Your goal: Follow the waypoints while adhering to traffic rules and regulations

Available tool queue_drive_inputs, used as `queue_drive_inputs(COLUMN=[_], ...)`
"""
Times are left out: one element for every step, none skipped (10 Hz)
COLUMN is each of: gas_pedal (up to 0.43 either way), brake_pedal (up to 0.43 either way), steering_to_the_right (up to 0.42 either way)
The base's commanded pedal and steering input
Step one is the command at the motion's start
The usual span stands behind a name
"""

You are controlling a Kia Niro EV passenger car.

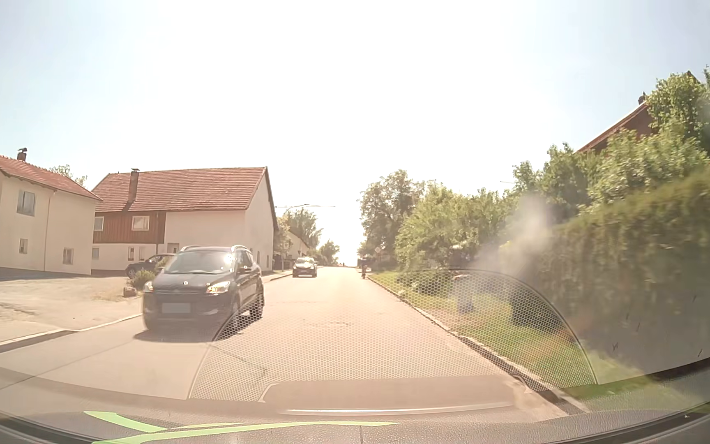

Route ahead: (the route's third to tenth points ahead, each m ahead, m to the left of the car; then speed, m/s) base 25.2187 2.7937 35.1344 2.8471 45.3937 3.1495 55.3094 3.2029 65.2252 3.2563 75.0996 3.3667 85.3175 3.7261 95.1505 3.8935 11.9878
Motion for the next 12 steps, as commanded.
queue_drive_inputs(gas_pedal=[0.0,0.0,0.0,0.0,0.0,0.0,0.0,0.0,0.0,0.13,0.157,0.157], brake_pedal=[0.0,0.0,0.0,0.0,0.0,0.0,0.0,0.0,0.0,0.0,0.0,0.0], steering_to_the_right=[-0.003,-0.005,-0.006,-0.007,-0.007,-0.008,-0.008,-0.009,-0.009,-0.011,-0.011,-0.011])
